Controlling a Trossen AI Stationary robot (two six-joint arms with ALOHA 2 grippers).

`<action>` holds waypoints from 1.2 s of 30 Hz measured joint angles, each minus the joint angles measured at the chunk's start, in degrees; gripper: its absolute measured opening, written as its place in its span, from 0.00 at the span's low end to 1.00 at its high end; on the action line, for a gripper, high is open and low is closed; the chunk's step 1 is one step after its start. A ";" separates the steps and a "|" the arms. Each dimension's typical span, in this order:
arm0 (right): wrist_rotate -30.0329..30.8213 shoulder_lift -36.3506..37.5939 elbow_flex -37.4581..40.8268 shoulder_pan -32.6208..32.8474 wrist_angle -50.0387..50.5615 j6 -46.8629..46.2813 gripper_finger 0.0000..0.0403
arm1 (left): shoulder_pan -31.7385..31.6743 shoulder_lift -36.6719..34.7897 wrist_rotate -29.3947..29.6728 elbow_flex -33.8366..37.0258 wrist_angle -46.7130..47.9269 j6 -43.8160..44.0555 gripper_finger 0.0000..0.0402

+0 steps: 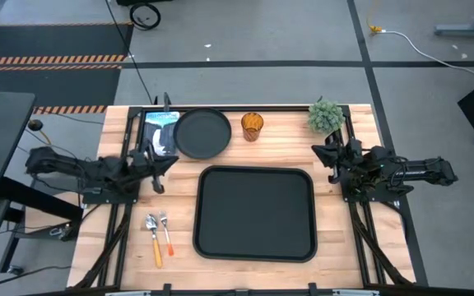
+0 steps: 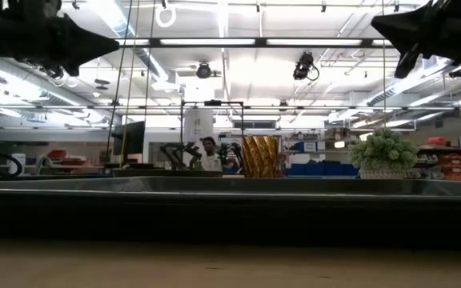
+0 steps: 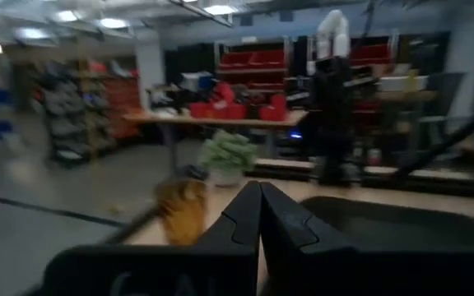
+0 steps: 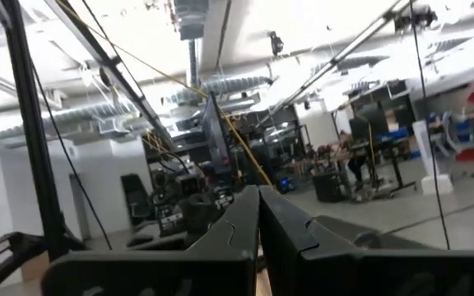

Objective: Pick and place plate/cup/fork/spoon on tray
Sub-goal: Put the brown glass on the top right of the black serving tray

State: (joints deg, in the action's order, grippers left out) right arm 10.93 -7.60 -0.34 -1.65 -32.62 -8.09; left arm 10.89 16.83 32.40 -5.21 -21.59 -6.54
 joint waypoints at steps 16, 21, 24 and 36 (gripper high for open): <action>0.35 -11.83 -0.05 -0.04 -16.80 8.35 0.04 | -13.22 16.80 -4.79 -0.03 -20.32 -2.33 0.03; 0.99 -16.47 -1.96 -0.07 -16.86 9.67 0.04 | -16.87 22.30 -4.81 -0.03 -24.29 1.82 0.03; 0.99 -18.98 -3.00 -0.07 -16.81 9.87 0.04 | -18.57 25.01 -4.82 -0.03 -25.41 4.10 0.03; 4.59 -26.48 -3.43 -0.07 -16.55 6.84 0.04 | -19.68 36.48 -9.36 -6.57 -25.04 16.21 0.03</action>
State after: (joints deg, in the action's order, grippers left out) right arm 15.53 -34.08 -3.77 -1.72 -49.17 -1.25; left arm -8.80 53.31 23.04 -11.78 -46.63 9.67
